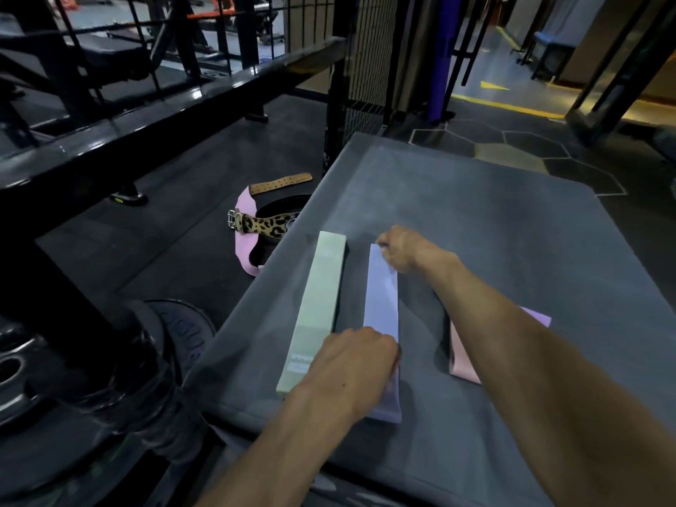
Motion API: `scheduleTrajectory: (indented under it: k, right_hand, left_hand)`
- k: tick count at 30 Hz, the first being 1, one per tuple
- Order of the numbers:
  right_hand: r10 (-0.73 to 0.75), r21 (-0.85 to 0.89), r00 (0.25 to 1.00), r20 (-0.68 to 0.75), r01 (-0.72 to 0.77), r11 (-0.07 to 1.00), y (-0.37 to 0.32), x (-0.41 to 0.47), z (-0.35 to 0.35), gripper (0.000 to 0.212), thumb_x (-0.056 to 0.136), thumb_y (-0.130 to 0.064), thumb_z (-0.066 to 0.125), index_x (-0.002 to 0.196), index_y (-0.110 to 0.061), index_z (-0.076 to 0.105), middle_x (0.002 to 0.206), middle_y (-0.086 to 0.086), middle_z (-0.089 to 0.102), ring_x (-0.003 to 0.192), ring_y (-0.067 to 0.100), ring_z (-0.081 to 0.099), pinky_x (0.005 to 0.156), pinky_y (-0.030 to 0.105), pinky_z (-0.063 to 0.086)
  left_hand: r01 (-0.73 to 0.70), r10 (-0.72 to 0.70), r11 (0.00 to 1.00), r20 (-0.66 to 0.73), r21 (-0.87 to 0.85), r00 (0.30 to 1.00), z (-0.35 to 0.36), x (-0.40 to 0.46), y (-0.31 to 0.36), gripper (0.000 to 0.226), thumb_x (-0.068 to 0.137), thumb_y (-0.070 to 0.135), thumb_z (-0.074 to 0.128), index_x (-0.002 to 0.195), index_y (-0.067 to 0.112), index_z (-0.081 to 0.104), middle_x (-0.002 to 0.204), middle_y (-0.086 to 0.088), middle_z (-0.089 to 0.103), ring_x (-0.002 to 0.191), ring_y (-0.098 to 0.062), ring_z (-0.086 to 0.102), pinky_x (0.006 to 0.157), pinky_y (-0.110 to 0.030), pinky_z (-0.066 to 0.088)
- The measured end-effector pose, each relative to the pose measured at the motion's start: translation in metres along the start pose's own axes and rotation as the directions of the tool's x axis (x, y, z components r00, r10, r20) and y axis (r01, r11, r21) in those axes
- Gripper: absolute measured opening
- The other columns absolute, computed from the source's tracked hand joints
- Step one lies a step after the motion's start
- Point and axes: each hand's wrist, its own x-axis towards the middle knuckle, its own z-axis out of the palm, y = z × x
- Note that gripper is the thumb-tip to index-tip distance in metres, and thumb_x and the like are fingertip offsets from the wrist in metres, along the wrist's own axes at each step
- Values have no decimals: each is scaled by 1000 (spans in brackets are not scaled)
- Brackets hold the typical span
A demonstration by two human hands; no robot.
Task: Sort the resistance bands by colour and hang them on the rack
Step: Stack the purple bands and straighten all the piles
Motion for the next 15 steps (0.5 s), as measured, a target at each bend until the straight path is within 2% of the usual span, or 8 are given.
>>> scheduleTrajectory:
  k: [4,7,10,12,15]
  right_hand:
    - [31,18,999,-26,-30,999,-1,2,-1,34,96,-8,48,124,-11,66,125,11,66,110,31,63,94,37,52]
    - [59,25,998,15,-59,998,-4,6,-7,29,94,-10,53,118,-5,68,121,13,68,109,32,64,93,38,54]
    - [85,18,994,70,-87,996,-5,8,-11,29,94,-15,58,120,-6,68,125,8,59,112,31,63,96,39,53]
    - [77,40,994,77,-81,996,-4,6,-12,27,93,-16,61,119,-11,66,117,6,49,105,31,60,88,36,50]
    - [67,78,998,22,-68,995,-1,0,-12,4,88,-9,60,84,-8,61,88,9,53,79,29,49,65,32,39]
  left_hand:
    - [-9,8,999,-9,-48,1000,-2,-2,-3,21,86,11,54,101,21,66,97,-4,65,82,-30,59,72,-34,46]
    - [1,0,998,17,-66,1000,-6,-4,-1,18,74,17,59,90,21,66,82,-3,63,66,-25,55,66,-29,44]
    - [4,-1,999,54,-49,999,-6,-2,1,22,65,21,62,86,19,66,76,-2,64,54,-18,47,63,-25,43]
    - [6,-3,999,64,-52,998,-5,-1,1,21,65,21,62,85,18,66,77,-2,64,53,-18,45,63,-25,42]
    - [-2,4,999,43,-50,999,-6,-2,1,18,63,21,65,80,16,62,70,-2,59,52,-20,46,63,-25,45]
